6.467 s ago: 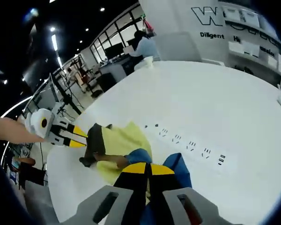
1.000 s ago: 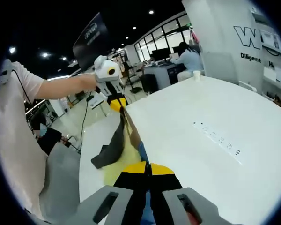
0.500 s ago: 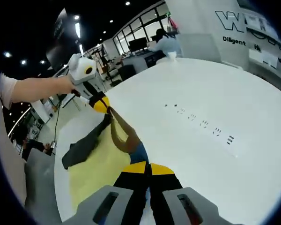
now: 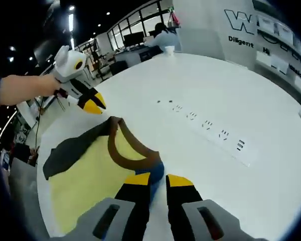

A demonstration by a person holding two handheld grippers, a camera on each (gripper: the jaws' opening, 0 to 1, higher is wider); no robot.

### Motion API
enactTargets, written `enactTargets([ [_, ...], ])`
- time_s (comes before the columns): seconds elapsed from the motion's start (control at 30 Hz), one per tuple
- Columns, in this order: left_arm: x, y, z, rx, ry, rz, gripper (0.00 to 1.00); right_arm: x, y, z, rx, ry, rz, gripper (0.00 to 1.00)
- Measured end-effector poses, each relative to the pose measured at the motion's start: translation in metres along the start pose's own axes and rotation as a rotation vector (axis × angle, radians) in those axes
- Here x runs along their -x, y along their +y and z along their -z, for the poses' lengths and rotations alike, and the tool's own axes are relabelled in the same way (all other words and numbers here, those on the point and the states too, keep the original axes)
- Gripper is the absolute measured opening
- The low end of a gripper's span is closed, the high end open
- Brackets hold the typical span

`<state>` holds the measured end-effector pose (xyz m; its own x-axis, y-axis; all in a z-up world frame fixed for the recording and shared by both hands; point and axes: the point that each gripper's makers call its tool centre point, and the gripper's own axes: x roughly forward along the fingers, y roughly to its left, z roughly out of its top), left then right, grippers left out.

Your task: Fold the garment on the visible template until the final outline fits inside the template.

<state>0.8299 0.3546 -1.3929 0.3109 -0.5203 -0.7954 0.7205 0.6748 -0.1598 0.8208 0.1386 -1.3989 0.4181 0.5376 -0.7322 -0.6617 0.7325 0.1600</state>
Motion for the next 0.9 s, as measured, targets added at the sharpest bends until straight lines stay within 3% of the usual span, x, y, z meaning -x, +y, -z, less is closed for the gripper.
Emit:
enactTargets([
  [0.13,0.018,-0.005,0.01,0.026,-0.012,-0.01,0.12,0.013,0.001,0.006,-0.029,0.002,0.012,0.12],
  [0.27,0.041,-0.027,0.026,0.008,-0.042,-0.012,0.15,0.031,0.02,0.016,-0.03,-0.023,0.015,0.12],
  [0.37,0.059,-0.044,0.046,0.001,-0.061,-0.02,0.17,0.044,0.034,0.029,-0.026,-0.042,0.021,0.12],
  [0.57,0.08,-0.062,0.084,0.012,-0.089,-0.057,0.19,0.065,0.055,0.054,-0.026,-0.063,0.037,0.14],
  [0.63,0.085,-0.061,0.093,0.042,-0.098,-0.071,0.21,0.072,0.068,0.062,-0.037,-0.079,0.038,0.17],
  [0.9,0.103,-0.102,0.142,0.057,-0.118,-0.138,0.27,0.097,0.118,0.102,-0.012,-0.109,0.097,0.22],
])
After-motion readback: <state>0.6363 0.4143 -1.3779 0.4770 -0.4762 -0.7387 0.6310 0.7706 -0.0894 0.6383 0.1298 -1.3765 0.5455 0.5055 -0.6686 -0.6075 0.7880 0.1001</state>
